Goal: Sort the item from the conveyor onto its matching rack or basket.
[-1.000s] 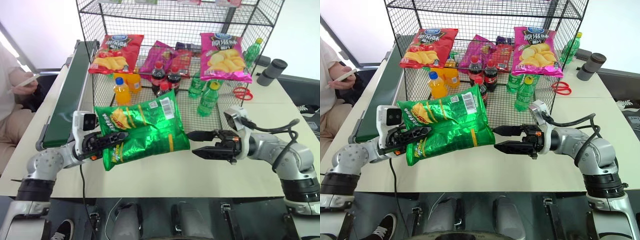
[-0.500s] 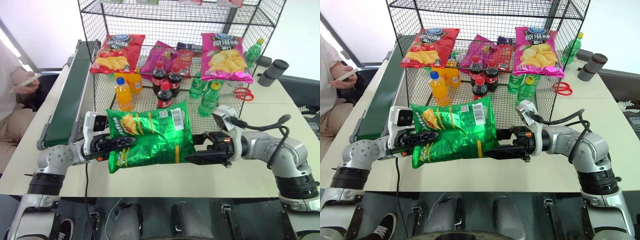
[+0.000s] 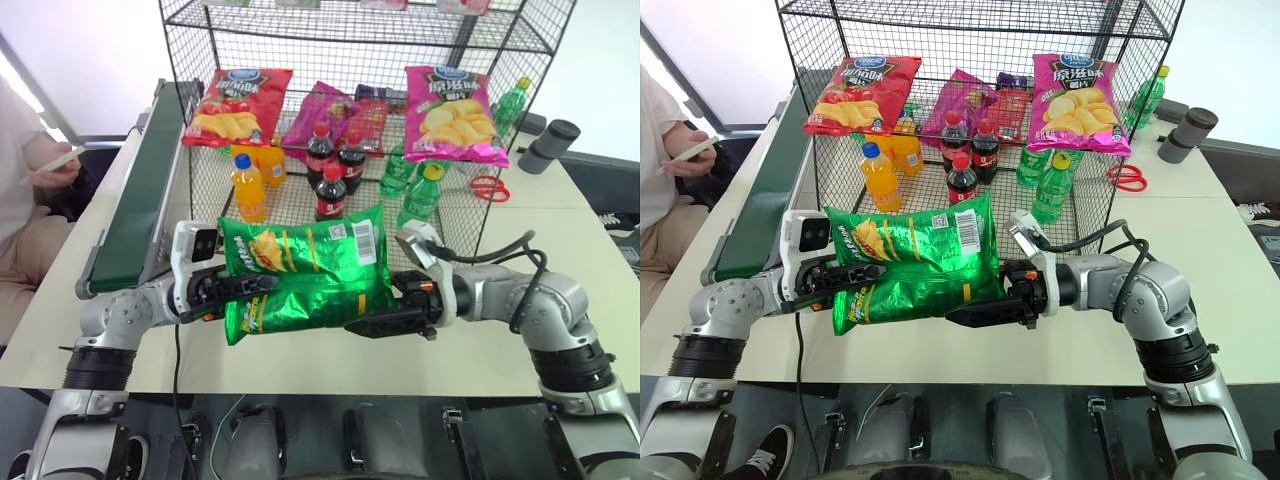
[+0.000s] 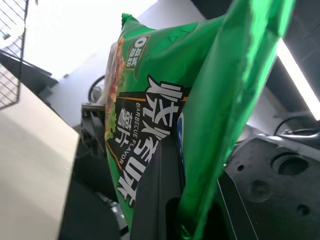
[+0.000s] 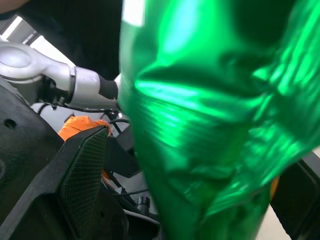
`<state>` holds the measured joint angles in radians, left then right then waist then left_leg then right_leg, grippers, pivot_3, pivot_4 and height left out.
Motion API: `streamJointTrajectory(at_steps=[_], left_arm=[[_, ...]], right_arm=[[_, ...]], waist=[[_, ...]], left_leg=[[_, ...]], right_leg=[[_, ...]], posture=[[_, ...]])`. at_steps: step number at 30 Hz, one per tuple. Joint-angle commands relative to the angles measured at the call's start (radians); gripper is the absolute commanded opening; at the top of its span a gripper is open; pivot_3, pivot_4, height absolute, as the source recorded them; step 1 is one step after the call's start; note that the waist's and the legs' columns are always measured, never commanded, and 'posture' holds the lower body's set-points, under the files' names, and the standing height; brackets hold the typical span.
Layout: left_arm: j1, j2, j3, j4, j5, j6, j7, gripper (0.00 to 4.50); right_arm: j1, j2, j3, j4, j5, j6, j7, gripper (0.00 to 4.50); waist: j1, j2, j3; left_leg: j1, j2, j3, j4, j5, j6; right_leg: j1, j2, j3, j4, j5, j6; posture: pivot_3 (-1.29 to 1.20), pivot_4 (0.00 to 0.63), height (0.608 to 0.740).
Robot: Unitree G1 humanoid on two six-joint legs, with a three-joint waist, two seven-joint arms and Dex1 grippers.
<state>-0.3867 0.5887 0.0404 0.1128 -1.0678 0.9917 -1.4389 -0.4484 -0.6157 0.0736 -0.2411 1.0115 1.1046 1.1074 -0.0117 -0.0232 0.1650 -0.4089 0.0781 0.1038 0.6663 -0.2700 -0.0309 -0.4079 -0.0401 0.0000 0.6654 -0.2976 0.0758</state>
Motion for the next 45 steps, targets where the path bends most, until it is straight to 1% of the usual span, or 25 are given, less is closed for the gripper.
streamJointTrajectory(at_steps=[1, 2, 3, 8, 9, 10, 12, 14, 15, 17, 19, 21, 24, 26, 31, 33, 34, 38, 40, 42, 43, 45], left_arm=[[-0.002, -0.007, 0.030, -0.034, 0.023, -0.044, -0.001, 0.00], [0.000, -0.009, 0.031, -0.036, 0.029, -0.051, 0.000, 0.00], [0.002, -0.010, 0.030, -0.037, 0.036, -0.059, -0.001, 0.00], [0.012, -0.022, 0.026, -0.049, 0.058, -0.086, 0.005, 0.00], [0.012, -0.024, 0.027, -0.051, 0.061, -0.089, 0.006, 0.00], [0.012, -0.026, 0.026, -0.052, 0.063, -0.089, 0.008, 0.00], [0.015, -0.029, 0.024, -0.057, 0.071, -0.097, 0.012, 0.00], [0.018, -0.034, 0.026, -0.063, 0.071, -0.098, 0.020, 0.00], [0.019, -0.044, 0.031, -0.067, 0.083, -0.119, 0.034, 0.00], [0.022, -0.057, 0.037, -0.073, 0.096, -0.142, 0.055, 0.00], [0.019, -0.059, 0.038, -0.072, 0.087, -0.127, 0.067, 0.00], [0.004, -0.051, 0.045, -0.047, 0.046, -0.048, 0.091, 0.00], [0.013, -0.047, 0.056, -0.057, 0.069, -0.072, 0.104, 0.89], [0.018, -0.044, 0.067, -0.058, 0.060, -0.061, 0.110, 1.94], [0.039, -0.029, 0.087, -0.057, 0.091, -0.095, 0.125, 4.39], [0.038, -0.027, 0.108, -0.045, 0.094, -0.111, 0.138, 4.46], [0.036, -0.033, 0.130, -0.036, 0.108, -0.150, 0.157, 4.46], [0.056, -0.046, 0.179, -0.027, 0.193, -0.304, 0.215, 4.46], [0.066, -0.064, 0.197, -0.011, 0.260, -0.409, 0.269, 4.46], [0.075, -0.065, 0.196, -0.009, 0.320, -0.473, 0.313, 4.46], [0.076, -0.075, 0.205, -0.011, 0.338, -0.512, 0.333, 4.46], [0.075, -0.096, 0.232, -0.037, 0.342, -0.553, 0.381, 4.46]], right_arm=[[0.001, 0.004, -0.022, -0.012, 0.013, -0.013, 0.003, 3.98], [-0.001, 0.008, -0.027, -0.007, 0.011, -0.015, -0.003, 3.74], [-0.004, 0.014, -0.031, -0.002, 0.009, -0.017, -0.010, 3.23], [-0.007, 0.017, -0.023, 0.001, -0.002, -0.020, -0.011, 3.23], [-0.005, 0.014, -0.019, 0.000, -0.007, -0.024, -0.007, 3.00], [-0.004, 0.013, -0.018, 0.005, -0.021, -0.034, -0.012, 2.72], [-0.001, 0.013, -0.017, 0.010, -0.038, -0.048, -0.014, 1.97], [0.000, 0.010, -0.016, 0.009, -0.044, -0.052, -0.007, 0.98], [-0.002, 0.011, -0.016, 0.012, -0.045, -0.053, -0.007, 0.62], [-0.003, 0.012, -0.018, 0.014, -0.048, -0.057, -0.008, 0.62], [-0.005, 0.012, -0.019, 0.016, -0.050, -0.062, -0.006, 0.62], [-0.005, 0.010, -0.017, 0.018, -0.067, -0.076, -0.008, 0.62], [-0.006, 0.004, -0.019, 0.023, -0.087, -0.098, 0.000, 0.55], [-0.007, 0.000, -0.023, 0.031, -0.091, -0.103, 0.007, 0.55], [0.009, -0.020, -0.038, 0.024, -0.140, -0.166, 0.009, 0.55], [0.024, -0.034, -0.048, 0.001, -0.156, -0.193, 0.006, 0.55], [0.041, -0.049, -0.049, -0.028, -0.183, -0.231, 0.004, 0.55], [0.071, -0.074, -0.051, -0.099, -0.419, -0.512, -0.077, 0.55], [0.069, -0.071, -0.086, -0.130, -0.474, -0.617, -0.108, 0.55], [0.061, -0.074, -0.110, -0.160, -0.566, -0.729, -0.166, 0.55], [0.060, -0.079, -0.113, -0.170, -0.601, -0.776, -0.177, 0.55], [0.027, -0.070, -0.134, -0.172, -0.683, -0.872, -0.245, 0.55]], waist=[[0.000, 0.000, 0.000], [-0.001, 0.000, 0.000], [-0.001, 0.000, 0.000], [-0.001, 0.000, 0.000], [-0.001, 0.000, 0.000], [-0.001, 0.000, 0.000], [-0.001, 0.000, 0.000], [-0.001, 0.000, 0.000], [-0.001, 0.000, 0.000], [-0.001, 0.000, 0.000], [-0.001, 0.000, 0.000], [-0.001, 0.000, 0.000], [-0.002, 0.000, 0.000], [-0.001, 0.000, 0.000], [-0.001, 0.000, 0.000], [-0.001, 0.000, 0.000], [0.000, 0.000, 0.000], [0.000, 0.000, 0.000], [-0.004, 0.000, 0.000], [-0.001, 0.000, 0.000], [-0.001, 0.000, 0.000], [0.000, 0.000, 0.000]], left_leg=[[0.000, 0.000, 0.000, 0.000, 0.000, 0.000], [0.000, 0.000, 0.000, 0.000, 0.000, 0.000], [0.000, 0.000, 0.000, 0.000, 0.000, 0.000], [0.000, 0.000, 0.000, 0.000, 0.000, 0.000], [0.000, 0.000, 0.000, 0.000, 0.000, 0.000], [0.000, 0.000, 0.000, 0.000, 0.000, 0.000], [0.000, 0.000, 0.000, 0.000, 0.000, 0.000], [0.000, 0.000, 0.000, 0.000, 0.000, 0.000], [0.000, 0.000, 0.000, 0.000, 0.000, 0.000], [0.000, 0.000, 0.000, 0.000, 0.000, 0.000], [0.000, 0.000, 0.000, 0.000, 0.000, 0.000], [0.000, 0.000, 0.000, 0.000, 0.000, 0.000], [0.000, 0.000, 0.000, 0.000, 0.000, 0.000], [0.000, 0.000, 0.000, 0.000, 0.000, 0.000], [0.000, 0.000, 0.000, 0.000, 0.000, 0.000], [0.000, 0.000, 0.000, 0.000, 0.000, 0.000], [0.000, 0.000, 0.000, 0.000, 0.000, 0.000], [0.000, 0.000, 0.000, 0.000, 0.000, 0.000], [0.000, 0.000, 0.001, 0.000, 0.000, 0.000], [0.000, 0.000, 0.001, -0.001, 0.000, 0.000], [0.000, 0.000, 0.001, -0.001, 0.000, 0.000], [0.000, 0.000, 0.001, -0.001, 0.000, 0.000]], right_leg=[[0.000, 0.000, 0.000, 0.000, 0.000, 0.000], [0.000, 0.000, 0.000, 0.000, 0.000, 0.000], [0.000, 0.000, 0.000, 0.000, 0.000, 0.000], [0.000, 0.000, 0.000, 0.000, 0.000, 0.000], [0.000, 0.000, 0.000, 0.000, 0.000, 0.000], [0.000, 0.000, 0.000, 0.000, 0.000, 0.000], [0.000, 0.000, 0.000, 0.000, 0.000, 0.000], [0.000, 0.000, 0.000, 0.000, 0.000, 0.000], [0.000, 0.000, 0.000, 0.000, 0.000, 0.000], [0.000, 0.000, 0.000, 0.000, 0.000, 0.000], [0.000, 0.000, 0.000, 0.000, 0.000, 0.000], [0.000, 0.000, 0.000, 0.000, 0.000, 0.000], [0.000, 0.000, 0.000, 0.000, 0.000, 0.000], [0.000, 0.000, 0.000, 0.000, 0.000, 0.000], [0.000, 0.000, 0.000, 0.000, 0.000, 0.000], [0.000, 0.000, 0.000, 0.000, 0.000, 0.000], [0.000, 0.000, 0.000, 0.000, 0.000, 0.000], [0.000, 0.000, 0.000, -0.001, 0.000, 0.000], [-0.001, 0.000, 0.000, -0.001, 0.000, 0.000], [-0.001, 0.000, 0.000, -0.001, 0.000, 0.000], [-0.001, 0.000, 0.000, -0.001, 0.000, 0.000], [-0.001, 0.000, 0.000, -0.001, 0.000, 0.000]], posture=[[0.00, 0.150, 0.740], [0.00, 0.150, 0.740], [0.00, 0.150, 0.740], [0.00, 0.150, 0.740], [0.00, 0.150, 0.740], [0.00, 0.150, 0.740], [0.00, 0.150, 0.740], [0.00, 0.150, 0.740], [0.00, 0.150, 0.740], [0.00, 0.150, 0.740], [0.00, 0.150, 0.740], [0.00, 0.150, 0.740], [0.00, 0.150, 0.740], [0.00, 0.150, 0.740], [0.00, 0.150, 0.740], [0.00, 0.150, 0.740], [0.00, 0.150, 0.740], [0.00, 0.150, 0.740], [0.00, 0.150, 0.740], [0.00, 0.150, 0.740], [0.00, 0.150, 0.740], [0.00, 0.150, 0.740]])
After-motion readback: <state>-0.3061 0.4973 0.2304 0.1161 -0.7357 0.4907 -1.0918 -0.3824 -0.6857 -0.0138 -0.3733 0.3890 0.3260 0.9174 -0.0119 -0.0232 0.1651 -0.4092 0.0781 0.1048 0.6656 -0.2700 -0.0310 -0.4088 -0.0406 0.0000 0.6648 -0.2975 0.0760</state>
